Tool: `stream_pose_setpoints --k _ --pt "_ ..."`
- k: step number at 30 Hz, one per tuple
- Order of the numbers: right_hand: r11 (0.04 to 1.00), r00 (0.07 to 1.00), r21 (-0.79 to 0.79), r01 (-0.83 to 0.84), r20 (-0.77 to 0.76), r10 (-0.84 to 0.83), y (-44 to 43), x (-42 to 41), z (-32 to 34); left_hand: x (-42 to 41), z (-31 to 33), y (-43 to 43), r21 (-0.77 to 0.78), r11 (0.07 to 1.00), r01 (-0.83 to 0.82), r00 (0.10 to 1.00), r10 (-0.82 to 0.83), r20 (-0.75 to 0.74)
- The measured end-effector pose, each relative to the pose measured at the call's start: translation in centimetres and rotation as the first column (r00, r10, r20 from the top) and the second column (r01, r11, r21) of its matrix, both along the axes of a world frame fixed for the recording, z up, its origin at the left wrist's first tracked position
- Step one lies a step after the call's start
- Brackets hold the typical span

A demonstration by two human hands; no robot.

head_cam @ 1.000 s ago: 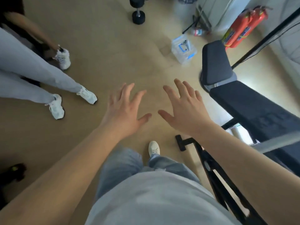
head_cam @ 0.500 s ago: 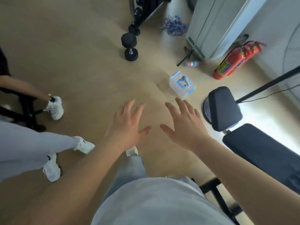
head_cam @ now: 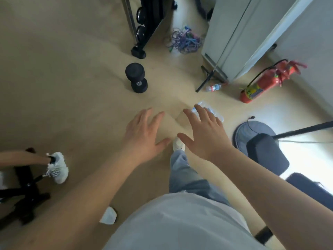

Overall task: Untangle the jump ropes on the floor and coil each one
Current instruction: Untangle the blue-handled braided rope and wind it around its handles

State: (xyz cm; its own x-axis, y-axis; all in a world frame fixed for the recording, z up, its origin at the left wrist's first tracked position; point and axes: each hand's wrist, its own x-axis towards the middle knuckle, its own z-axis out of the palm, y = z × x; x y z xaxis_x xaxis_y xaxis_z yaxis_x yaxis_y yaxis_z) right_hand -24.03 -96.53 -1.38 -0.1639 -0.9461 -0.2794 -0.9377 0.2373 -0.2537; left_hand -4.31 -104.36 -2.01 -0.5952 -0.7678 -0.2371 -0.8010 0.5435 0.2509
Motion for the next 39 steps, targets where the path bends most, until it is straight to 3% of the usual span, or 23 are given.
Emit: stream_pose_setpoints --k 8,14,28,34,39 --pt "0.994 0.994 0.035 -0.105 0.015 0.104 -19.9 -7.8 1.3 -7.1 1.0 -18.7 -0.012 0.994 -0.106 0.994 0.106 -0.011" --pt "0.992 0.993 0.049 -0.114 0.011 0.113 -33.0 -10.6 2.0 -9.7 1.1 -30.6 0.045 0.986 -0.159 0.982 0.163 -0.099" --pt "0.958 0.958 -0.025 0.284 0.057 -0.282 -59.7 -11.6 1.6 -13.4 0.6 -63.9 0.054 0.966 0.254 0.967 -0.253 -0.016" --pt "0.904 0.902 0.008 0.427 0.075 -0.426 -66.2 -15.3 0.6 -19.1 0.0 -73.5 0.094 0.923 0.373 0.928 -0.373 -0.015" --pt "0.891 0.887 0.054 0.450 0.091 -0.453 -72.1 -21.3 -1.9 -26.1 -1.5 -80.0 0.109 0.904 0.414 0.909 -0.416 -0.010"
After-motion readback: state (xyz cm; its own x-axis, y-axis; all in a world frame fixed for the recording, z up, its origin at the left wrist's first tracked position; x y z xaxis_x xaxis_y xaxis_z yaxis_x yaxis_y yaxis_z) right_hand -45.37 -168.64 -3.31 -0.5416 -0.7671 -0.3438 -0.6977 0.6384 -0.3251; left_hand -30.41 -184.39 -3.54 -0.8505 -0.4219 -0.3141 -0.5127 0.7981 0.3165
